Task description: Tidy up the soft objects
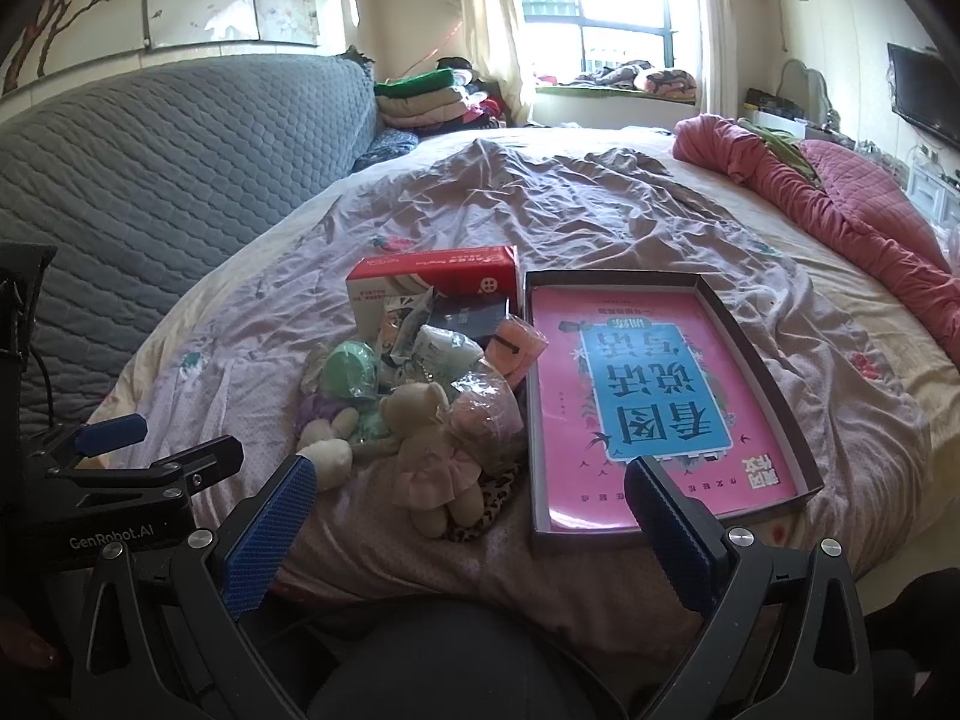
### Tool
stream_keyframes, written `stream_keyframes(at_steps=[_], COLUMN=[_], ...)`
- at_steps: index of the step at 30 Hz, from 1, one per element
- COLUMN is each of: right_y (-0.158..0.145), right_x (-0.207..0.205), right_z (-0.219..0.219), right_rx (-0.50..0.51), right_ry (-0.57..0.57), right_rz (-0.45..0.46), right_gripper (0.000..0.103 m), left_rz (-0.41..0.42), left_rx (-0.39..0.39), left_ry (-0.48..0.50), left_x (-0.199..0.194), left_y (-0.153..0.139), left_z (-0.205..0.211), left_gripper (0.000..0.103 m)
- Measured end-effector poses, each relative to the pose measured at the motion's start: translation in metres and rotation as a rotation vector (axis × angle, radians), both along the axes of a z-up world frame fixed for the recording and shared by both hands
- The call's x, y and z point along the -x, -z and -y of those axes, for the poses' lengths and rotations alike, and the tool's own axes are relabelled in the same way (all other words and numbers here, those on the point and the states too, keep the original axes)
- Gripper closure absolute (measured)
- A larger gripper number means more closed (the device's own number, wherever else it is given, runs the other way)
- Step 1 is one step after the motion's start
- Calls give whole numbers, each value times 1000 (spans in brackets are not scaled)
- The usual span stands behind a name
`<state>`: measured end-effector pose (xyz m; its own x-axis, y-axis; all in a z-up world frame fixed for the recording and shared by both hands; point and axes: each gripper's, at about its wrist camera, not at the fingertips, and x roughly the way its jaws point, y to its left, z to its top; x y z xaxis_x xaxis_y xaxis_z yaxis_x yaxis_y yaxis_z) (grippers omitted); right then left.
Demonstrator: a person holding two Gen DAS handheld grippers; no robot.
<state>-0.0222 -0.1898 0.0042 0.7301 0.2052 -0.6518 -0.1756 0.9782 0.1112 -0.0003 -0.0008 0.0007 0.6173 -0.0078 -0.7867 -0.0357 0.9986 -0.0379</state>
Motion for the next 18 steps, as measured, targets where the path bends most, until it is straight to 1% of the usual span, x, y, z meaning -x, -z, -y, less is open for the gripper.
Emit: stream_keyframes(at_steps=[8, 18], right_y=[3, 10], right_x=[0, -4], right_z=[-1, -3], right_rx=[8, 12], right_ry=[-4, -9], right_rz=[-6, -18], right_gripper=[0, 0], left_rz=[-13, -14], left_rx=[17, 17], left_ry=[-3, 0], left_x=[-2, -4], left_y=[7, 12], left_z=[-3, -1], left_gripper=[2, 2])
